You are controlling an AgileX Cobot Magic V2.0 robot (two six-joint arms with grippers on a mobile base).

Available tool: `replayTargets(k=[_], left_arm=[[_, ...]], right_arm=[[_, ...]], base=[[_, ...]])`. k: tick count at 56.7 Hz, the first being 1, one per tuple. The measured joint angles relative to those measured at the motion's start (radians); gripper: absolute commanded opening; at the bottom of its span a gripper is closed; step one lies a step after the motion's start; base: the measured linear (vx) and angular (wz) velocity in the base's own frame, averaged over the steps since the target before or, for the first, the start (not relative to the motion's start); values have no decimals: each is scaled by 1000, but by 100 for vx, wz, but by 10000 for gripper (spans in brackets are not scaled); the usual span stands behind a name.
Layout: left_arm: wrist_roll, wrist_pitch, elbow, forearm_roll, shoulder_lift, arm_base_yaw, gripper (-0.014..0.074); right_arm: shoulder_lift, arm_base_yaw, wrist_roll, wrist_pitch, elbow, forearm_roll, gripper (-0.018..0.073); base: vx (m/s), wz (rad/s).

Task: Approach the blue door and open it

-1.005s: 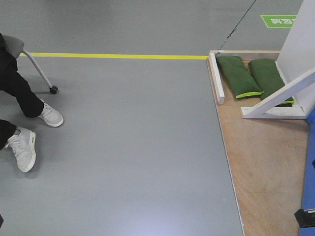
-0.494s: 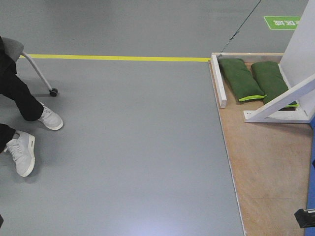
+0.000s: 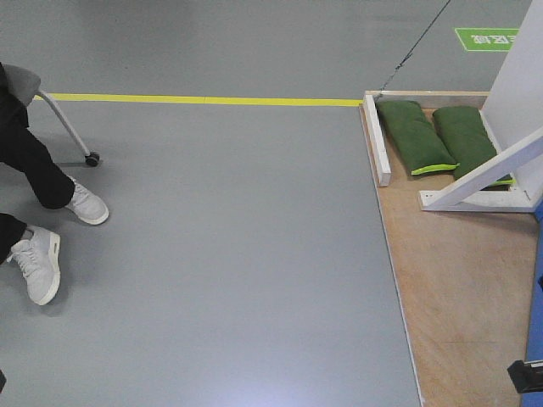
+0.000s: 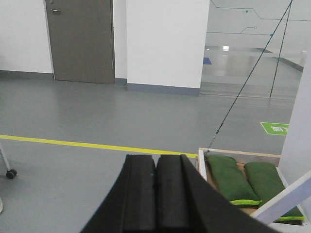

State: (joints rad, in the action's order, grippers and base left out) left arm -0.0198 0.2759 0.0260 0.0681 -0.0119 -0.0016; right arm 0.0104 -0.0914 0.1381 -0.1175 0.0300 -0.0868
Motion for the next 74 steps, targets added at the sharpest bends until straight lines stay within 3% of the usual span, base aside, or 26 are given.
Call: replayTargets(k=[11,32,53,74], left_arm=[[0,0,0,0,0,0,73],[0,0,0,0,0,0,73],[0,0,0,0,0,0,73],[0,0,0,0,0,0,73]], right_arm=[[-2,0,0,-96,-43,0,12],[-285,0,0,-427,-602,0,12],[-479,0,1,-439,-1005,0,12],[-485,0,1,-374,-1046,0,12]], base=[[0,0],[0,0],[0,0],[0,0]])
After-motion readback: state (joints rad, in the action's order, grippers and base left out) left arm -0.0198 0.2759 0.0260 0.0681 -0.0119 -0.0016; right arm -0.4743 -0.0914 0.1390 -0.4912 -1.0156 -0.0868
